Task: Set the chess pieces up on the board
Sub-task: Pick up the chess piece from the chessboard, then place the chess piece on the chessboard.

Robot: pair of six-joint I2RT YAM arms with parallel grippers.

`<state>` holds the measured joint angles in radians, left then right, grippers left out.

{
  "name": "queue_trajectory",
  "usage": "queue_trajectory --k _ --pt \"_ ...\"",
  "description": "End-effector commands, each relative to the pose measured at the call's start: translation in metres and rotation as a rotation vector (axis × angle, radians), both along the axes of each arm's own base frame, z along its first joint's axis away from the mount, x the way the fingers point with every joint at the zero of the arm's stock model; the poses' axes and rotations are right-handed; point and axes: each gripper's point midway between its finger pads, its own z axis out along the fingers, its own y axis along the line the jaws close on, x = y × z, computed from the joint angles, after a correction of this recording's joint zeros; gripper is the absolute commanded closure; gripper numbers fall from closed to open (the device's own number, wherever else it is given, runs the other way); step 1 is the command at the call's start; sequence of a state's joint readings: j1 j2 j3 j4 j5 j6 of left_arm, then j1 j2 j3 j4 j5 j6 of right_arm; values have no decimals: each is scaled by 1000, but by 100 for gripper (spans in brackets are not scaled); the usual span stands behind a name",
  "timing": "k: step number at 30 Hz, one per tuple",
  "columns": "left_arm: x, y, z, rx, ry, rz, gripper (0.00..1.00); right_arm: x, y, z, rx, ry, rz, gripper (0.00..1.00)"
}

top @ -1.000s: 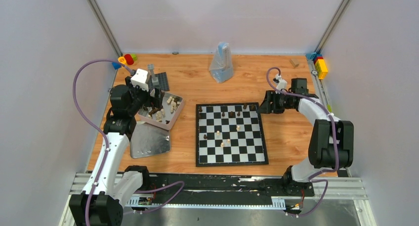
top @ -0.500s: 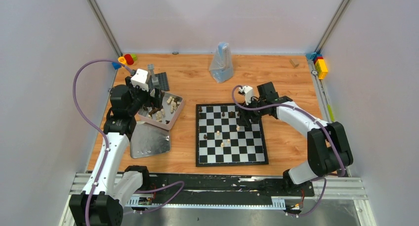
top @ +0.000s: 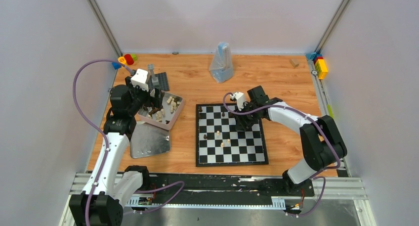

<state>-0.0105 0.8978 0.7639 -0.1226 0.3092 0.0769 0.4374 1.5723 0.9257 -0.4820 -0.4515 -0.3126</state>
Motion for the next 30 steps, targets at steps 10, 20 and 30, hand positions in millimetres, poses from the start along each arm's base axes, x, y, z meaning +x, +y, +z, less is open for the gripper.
queue_trajectory --k 10,20,30 --pt "2 1 11 13 -48 -10 0 4 1 9 -18 -47 18 92" --pt "2 0 10 12 -46 -14 0 -38 -40 13 -107 -83 63 100" --pt "2 -1 8 10 -38 -16 0 -70 -56 -1 -132 -56 97 99"
